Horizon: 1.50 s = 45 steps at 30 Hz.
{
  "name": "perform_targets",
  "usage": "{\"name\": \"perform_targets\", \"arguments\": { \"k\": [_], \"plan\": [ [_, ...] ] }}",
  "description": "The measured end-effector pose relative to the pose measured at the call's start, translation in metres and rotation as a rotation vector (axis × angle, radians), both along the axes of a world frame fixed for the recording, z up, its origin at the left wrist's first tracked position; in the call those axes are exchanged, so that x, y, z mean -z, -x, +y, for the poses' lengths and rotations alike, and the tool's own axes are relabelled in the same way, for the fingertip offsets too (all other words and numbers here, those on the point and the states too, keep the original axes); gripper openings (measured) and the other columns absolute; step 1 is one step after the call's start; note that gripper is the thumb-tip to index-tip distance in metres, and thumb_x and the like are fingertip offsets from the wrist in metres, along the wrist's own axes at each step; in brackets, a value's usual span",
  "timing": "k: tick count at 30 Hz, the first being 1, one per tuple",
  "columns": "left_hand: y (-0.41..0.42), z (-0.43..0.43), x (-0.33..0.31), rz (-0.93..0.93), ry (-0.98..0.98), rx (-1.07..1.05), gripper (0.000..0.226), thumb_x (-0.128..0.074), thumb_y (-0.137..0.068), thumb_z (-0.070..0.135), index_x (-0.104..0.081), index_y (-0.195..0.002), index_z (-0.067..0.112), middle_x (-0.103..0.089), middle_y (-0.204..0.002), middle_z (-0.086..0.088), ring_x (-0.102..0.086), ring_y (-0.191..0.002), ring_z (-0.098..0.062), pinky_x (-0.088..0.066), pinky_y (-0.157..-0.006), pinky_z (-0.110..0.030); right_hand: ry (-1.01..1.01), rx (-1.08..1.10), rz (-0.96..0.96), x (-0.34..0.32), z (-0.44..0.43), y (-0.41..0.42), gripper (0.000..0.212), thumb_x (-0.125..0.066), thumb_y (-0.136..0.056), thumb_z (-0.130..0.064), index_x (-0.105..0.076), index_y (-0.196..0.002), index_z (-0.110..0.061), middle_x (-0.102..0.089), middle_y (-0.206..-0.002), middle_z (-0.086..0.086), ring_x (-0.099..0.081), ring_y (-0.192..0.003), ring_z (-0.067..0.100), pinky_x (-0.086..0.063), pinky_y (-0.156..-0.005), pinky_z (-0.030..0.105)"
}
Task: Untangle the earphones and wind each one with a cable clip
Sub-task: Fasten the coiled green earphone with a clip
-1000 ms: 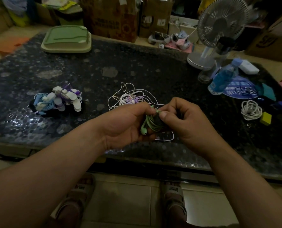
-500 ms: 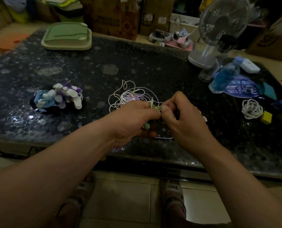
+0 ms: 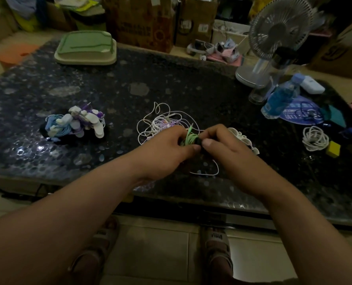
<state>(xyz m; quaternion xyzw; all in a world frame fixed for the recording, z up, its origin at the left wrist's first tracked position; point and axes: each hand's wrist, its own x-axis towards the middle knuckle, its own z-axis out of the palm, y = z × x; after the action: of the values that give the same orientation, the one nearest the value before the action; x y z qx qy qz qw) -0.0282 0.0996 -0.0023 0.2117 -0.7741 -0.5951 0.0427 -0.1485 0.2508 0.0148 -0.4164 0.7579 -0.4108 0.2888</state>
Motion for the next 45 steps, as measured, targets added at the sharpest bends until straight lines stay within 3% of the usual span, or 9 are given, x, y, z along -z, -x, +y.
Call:
{"name": "perform_targets", "arguments": {
  "k": [4,10,14,19,24,29,34,39,45],
  "plan": [
    [-0.002,-0.002,-0.006,0.014,-0.029,-0.003,0.01,-0.07,-0.099,0.02,-0.064,-0.106,0.016,-0.073,-0.092,-0.011,-0.072,-0.08,-0.021,-0.063,-0.085,-0.053,0.008,-0.049,-0.01,-0.006,0.008,0.009,0.041,-0.067,-0.086,-0.053,-0.061,-0.12,-0.03,-0.071,-0.114,-0.008,-0.068,-0.109,0.007,-0.056,-0.1,0.044],
    [-0.001,0.006,-0.002,0.103,0.139,-0.059,0.011,-0.068,-0.099,0.01,-0.065,-0.108,0.016,-0.073,-0.087,-0.008,-0.074,-0.076,-0.018,-0.064,-0.069,-0.036,0.066,0.096,-0.062,0.003,0.0,0.011,0.068,-0.081,-0.08,-0.047,-0.053,-0.139,-0.03,-0.073,-0.116,-0.009,-0.07,-0.106,0.002,-0.059,-0.097,0.036],
    [0.001,0.011,0.005,0.103,0.354,-0.041,0.027,-0.064,-0.095,0.01,-0.066,-0.111,0.032,-0.073,-0.089,0.005,-0.071,-0.078,-0.014,-0.061,-0.072,-0.045,0.058,0.047,-0.022,0.008,-0.002,0.007,0.053,-0.077,-0.089,-0.042,-0.061,-0.139,-0.033,-0.071,-0.118,-0.014,-0.067,-0.109,-0.001,-0.057,-0.094,0.028],
    [0.002,0.02,0.007,0.157,0.376,-0.088,0.019,-0.06,-0.095,0.011,-0.058,-0.102,0.028,-0.066,-0.081,0.003,-0.063,-0.071,-0.017,-0.054,-0.064,-0.049,0.09,0.173,0.044,0.014,-0.009,0.003,0.028,-0.075,-0.091,-0.045,-0.067,-0.116,-0.037,-0.072,-0.103,-0.01,-0.07,-0.094,0.002,-0.06,-0.082,0.029],
    [0.008,0.02,0.002,0.109,0.113,-0.151,0.006,-0.057,-0.101,0.021,-0.061,-0.104,0.024,-0.066,-0.081,0.002,-0.061,-0.073,-0.013,-0.055,-0.069,-0.043,0.146,0.303,0.091,0.022,-0.017,-0.008,0.015,-0.063,-0.101,-0.044,-0.072,-0.104,-0.033,-0.074,-0.091,-0.013,-0.07,-0.085,0.001,-0.06,-0.076,0.034],
    [0.009,0.026,0.002,0.187,0.021,-0.24,0.015,-0.053,-0.108,0.03,-0.063,-0.105,0.019,-0.069,-0.101,-0.017,-0.067,-0.085,-0.028,-0.056,-0.086,-0.056,0.196,0.364,0.106,0.019,-0.02,-0.012,0.025,-0.054,-0.107,-0.033,-0.072,-0.092,-0.026,-0.071,-0.083,-0.007,-0.067,-0.077,0.01,-0.056,-0.069,0.037],
    [0.012,0.026,0.003,0.226,-0.235,-0.278,0.016,-0.051,-0.109,0.022,-0.067,-0.108,0.024,-0.072,-0.088,0.005,-0.072,-0.094,-0.028,-0.063,-0.089,-0.048,0.275,0.392,0.027,0.015,-0.019,-0.011,0.017,-0.06,-0.105,-0.024,-0.073,-0.095,-0.024,-0.073,-0.086,-0.011,-0.07,-0.08,0.005,-0.058,-0.068,0.023],
    [0.011,0.027,0.001,0.212,-0.367,-0.228,0.021,-0.048,-0.11,0.019,-0.063,-0.122,0.011,-0.07,-0.102,-0.014,-0.066,-0.09,-0.022,-0.063,-0.08,-0.031,0.263,0.427,0.119,0.018,-0.021,-0.013,0.018,-0.06,-0.105,-0.023,-0.068,-0.088,-0.024,-0.069,-0.081,-0.005,-0.063,-0.073,0.013,-0.049,-0.059,0.023],
    [0.01,0.021,0.004,0.198,-0.391,-0.238,0.016,-0.051,-0.109,0.019,-0.066,-0.108,0.013,-0.067,-0.093,-0.004,-0.059,-0.074,-0.011,-0.058,-0.07,-0.027,0.178,0.472,0.106,0.01,-0.017,-0.011,0.019,-0.051,-0.109,-0.029,-0.059,-0.092,-0.024,-0.066,-0.079,0.001,-0.066,-0.063,0.023,-0.053,-0.047,0.034]
  ]
}}
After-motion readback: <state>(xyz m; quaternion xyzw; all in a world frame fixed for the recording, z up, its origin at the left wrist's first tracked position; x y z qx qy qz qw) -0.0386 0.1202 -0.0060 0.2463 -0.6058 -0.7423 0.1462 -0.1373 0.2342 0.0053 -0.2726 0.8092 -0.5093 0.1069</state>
